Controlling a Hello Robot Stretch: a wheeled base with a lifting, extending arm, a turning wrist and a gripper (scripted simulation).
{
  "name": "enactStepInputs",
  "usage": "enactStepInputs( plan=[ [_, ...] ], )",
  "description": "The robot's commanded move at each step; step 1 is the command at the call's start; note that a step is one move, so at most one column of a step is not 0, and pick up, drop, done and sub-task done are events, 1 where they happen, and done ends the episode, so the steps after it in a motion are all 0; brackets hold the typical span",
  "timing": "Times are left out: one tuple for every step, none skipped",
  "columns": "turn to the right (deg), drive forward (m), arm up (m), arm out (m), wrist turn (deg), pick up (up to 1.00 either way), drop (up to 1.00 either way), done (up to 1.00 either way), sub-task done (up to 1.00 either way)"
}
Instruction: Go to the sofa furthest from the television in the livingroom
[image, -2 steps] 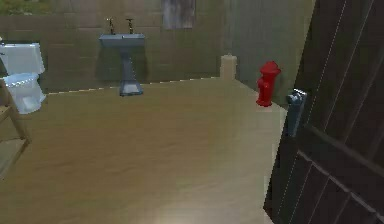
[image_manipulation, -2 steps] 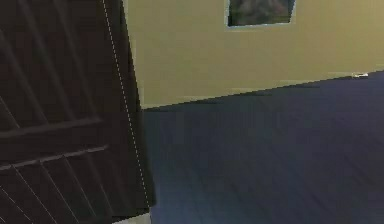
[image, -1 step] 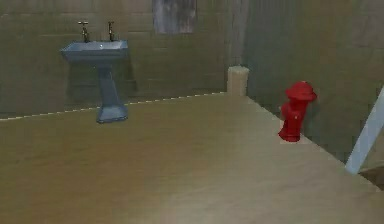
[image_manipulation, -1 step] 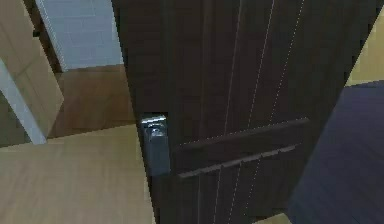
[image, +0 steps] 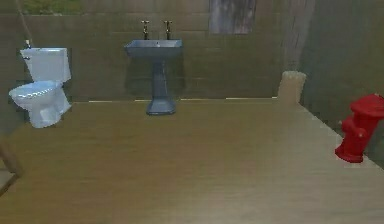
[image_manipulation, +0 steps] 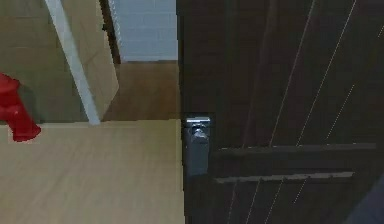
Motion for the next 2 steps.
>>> enactStepInputs(
  plan=[
    [0.0,0.15,0.0,0.0,0.0,0.0,0.0,0.0,0.0],
    [45.0,0.0,0.0,0.0,0.0,0.0,0.0,0.0,0.0]
  ],
)
